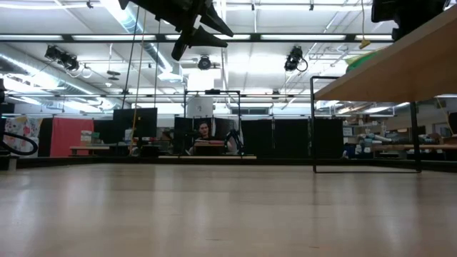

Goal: Place and stack plates onto a shelf
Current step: Stack the green plate on top of the orange plate on the shelf, then return to Home Position

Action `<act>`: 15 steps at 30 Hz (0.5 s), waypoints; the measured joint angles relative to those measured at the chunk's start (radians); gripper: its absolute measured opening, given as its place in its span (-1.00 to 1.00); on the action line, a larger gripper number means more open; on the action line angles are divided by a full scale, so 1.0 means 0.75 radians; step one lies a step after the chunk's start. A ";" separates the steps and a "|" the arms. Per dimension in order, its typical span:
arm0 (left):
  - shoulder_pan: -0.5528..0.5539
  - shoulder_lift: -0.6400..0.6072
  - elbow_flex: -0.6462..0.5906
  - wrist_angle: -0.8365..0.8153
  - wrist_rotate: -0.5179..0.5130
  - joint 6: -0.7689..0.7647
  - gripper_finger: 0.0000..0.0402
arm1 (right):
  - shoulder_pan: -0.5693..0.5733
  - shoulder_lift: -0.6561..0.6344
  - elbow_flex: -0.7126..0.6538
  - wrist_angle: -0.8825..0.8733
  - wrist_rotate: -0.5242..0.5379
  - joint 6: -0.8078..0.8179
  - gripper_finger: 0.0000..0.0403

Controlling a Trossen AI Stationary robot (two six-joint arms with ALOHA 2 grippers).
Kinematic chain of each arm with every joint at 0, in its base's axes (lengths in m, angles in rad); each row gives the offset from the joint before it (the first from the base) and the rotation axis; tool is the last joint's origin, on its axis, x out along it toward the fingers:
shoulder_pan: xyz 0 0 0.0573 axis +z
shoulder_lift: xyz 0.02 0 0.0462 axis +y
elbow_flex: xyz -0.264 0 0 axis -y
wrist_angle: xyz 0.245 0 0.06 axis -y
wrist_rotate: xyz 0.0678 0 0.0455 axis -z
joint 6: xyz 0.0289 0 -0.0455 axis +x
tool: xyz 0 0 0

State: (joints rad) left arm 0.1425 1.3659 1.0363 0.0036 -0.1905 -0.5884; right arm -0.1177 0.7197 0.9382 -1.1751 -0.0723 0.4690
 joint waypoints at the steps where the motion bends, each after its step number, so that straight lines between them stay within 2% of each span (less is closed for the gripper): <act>1: 0.000 0.000 0.000 0.000 0.000 0.000 -0.37 | 0.000 0.000 0.000 0.000 0.001 0.000 -0.72; 10: 0.000 0.000 0.000 0.000 0.000 0.000 -0.37 | 0.000 0.000 0.000 -0.001 0.065 0.004 -0.27; 15: 0.000 0.000 0.001 0.001 0.000 0.001 -0.37 | 0.000 0.000 -0.001 0.007 0.074 -0.024 -0.14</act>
State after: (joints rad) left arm 0.1427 1.3657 1.0367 0.0040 -0.1905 -0.5880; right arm -0.1181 0.7197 0.9379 -1.1700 -0.0166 0.4511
